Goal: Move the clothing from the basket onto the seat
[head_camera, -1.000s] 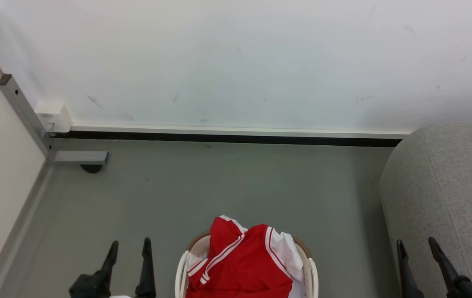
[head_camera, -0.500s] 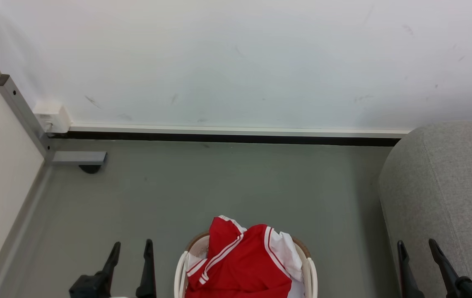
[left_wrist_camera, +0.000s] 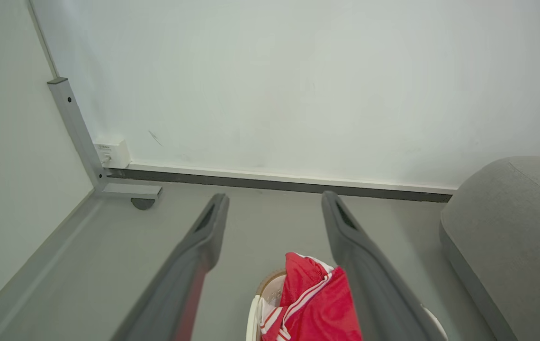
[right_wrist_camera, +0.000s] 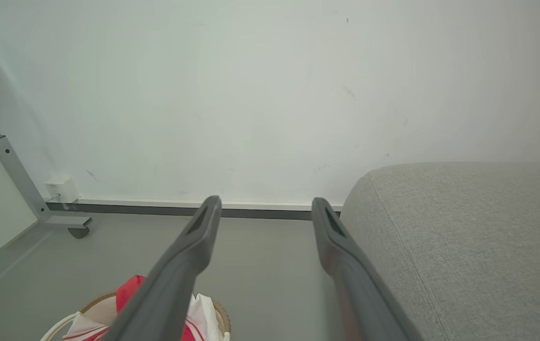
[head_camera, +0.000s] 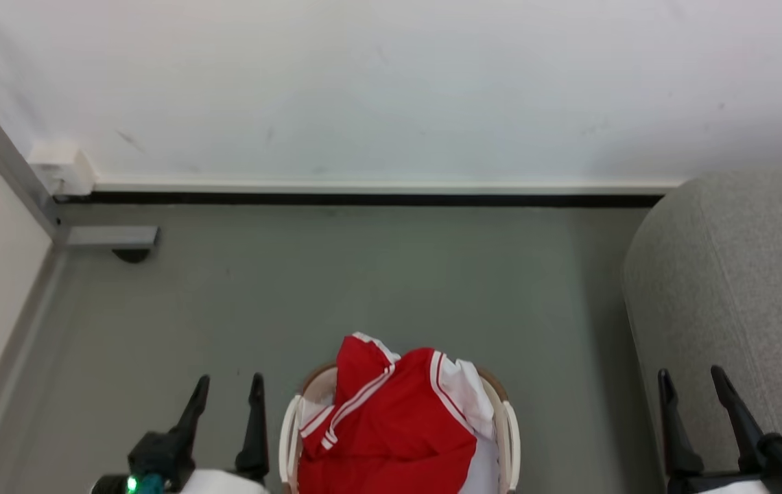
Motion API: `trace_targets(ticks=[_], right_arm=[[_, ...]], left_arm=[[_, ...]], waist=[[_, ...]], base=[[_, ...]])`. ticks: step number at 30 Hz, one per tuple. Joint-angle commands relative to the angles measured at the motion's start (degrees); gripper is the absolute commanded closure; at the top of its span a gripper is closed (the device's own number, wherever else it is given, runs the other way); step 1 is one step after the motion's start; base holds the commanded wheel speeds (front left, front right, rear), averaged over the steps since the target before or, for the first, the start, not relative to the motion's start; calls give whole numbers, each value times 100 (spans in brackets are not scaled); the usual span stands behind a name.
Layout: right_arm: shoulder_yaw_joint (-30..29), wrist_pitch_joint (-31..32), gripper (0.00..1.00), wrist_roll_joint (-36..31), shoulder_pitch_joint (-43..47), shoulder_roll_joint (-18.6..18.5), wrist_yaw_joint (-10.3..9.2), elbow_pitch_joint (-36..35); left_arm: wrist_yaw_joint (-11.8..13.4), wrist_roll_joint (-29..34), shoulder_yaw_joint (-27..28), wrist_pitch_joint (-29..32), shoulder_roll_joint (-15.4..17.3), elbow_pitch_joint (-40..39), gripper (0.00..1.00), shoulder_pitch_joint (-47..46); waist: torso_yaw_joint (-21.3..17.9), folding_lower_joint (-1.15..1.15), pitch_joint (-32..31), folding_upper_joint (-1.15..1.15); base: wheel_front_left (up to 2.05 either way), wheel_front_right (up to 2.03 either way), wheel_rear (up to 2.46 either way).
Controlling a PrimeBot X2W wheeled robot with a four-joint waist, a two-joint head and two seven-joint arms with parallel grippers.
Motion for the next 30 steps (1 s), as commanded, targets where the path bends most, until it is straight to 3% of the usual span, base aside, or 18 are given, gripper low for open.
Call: trace_targets(ticks=[1,7,14,21,30], right_arm=[[2,-2,0,58,-82,-7,-12,-28],[54,-2,0,91,-505,-7,-12,-249],[167,-2,0,122,-1146,-4,-12,-580],[369,-1,0,207,-1659,-4,-12,-970],[594,-1,0,386,-1903,-2,-12,-1514]], left_arm=[[-28,52,-18,-4,36,12,0,-131],[-185,312,-299,-4,37,347,0,-818],[-363,629,-789,-2,37,1521,0,-2033],[-264,749,-1065,296,42,2783,0,-3208],[104,825,-996,637,219,3953,0,-4192]], waist=[[-86,0,249,0],[-321,0,1067,0],[-686,0,2234,0],[-1067,0,3318,0],[-1413,0,4206,0]], base=[[0,0,0],[0,0,0],[0,0,0],[0,0,0],[0,0,0]])
